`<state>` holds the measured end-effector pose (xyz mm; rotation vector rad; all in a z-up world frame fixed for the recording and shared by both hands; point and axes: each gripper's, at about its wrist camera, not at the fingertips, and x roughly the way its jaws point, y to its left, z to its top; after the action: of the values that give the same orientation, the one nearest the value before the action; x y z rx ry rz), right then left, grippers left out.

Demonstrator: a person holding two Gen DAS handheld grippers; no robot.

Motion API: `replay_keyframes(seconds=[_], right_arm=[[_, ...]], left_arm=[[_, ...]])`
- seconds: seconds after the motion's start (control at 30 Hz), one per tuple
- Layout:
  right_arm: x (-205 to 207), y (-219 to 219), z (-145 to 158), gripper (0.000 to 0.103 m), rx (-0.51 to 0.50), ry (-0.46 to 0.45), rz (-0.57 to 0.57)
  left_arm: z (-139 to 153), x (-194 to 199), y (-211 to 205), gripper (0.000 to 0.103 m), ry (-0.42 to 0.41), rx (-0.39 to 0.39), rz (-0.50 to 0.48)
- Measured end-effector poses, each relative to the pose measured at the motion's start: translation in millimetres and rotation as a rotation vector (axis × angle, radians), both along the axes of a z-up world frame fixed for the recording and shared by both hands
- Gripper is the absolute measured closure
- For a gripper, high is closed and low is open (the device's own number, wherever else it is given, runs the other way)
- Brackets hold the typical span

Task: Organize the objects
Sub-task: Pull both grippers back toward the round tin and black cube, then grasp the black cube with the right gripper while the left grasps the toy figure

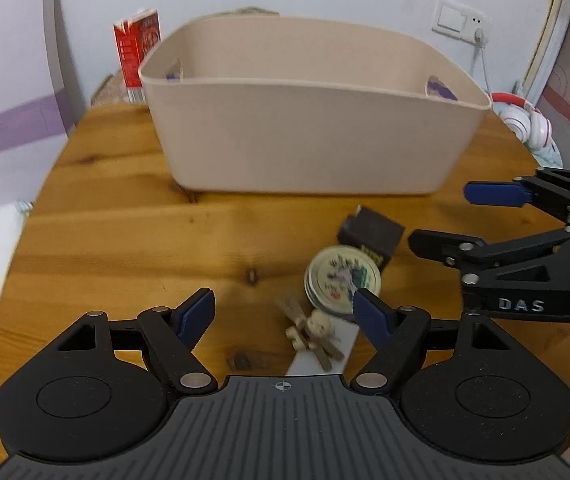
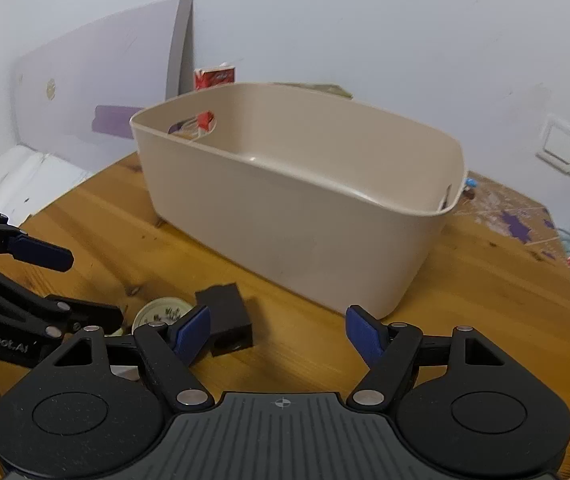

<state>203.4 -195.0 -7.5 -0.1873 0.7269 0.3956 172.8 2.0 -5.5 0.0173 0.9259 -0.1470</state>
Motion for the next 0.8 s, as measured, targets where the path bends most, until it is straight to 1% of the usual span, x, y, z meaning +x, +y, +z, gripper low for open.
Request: replay_keyframes(seconds=[0.1, 0.17, 0.33, 0.43, 0.53, 0.63, 0.73, 0.77, 0.8], right_arm=[[3, 1, -9, 0.026, 0.000, 0.021, 0.011], [6, 2, -15, 0.026, 0.010, 0.035, 0.022], [11, 1, -25, 0.027, 0.041, 0.067, 0.039], [15, 3, -29, 0.027, 0.056, 0.082, 0.048], [19, 5, -32, 0.030, 0.061, 0.084, 0.057], [20, 7, -34, 0.037, 0.058, 0.083, 0.067], [22, 9, -37, 0.047, 0.061, 0.100, 0.080], [22, 9, -37, 0.053, 0.064, 0.106, 0.084], [22, 10, -38, 0.057, 0.067, 0.109, 0.088]], left_arm=[[-7, 0, 1, 0.026, 0.031, -0.019, -0.008], [-12, 2, 1, 0.031, 0.047, -0.022, -0.011], [-23, 7, 1, 0.038, 0.089, -0.051, -0.021], [-24, 9, 1, 0.042, 0.092, -0.080, -0.023], [-24, 12, 3, 0.048, 0.092, -0.106, -0.023], [-25, 15, 5, 0.056, 0.099, -0.141, -0.026], [-25, 17, 7, 0.067, 0.105, -0.173, -0.032], [-25, 17, 7, 0.071, 0.104, -0.178, -0.035], [-24, 17, 7, 0.073, 0.103, -0.183, -0.039]])
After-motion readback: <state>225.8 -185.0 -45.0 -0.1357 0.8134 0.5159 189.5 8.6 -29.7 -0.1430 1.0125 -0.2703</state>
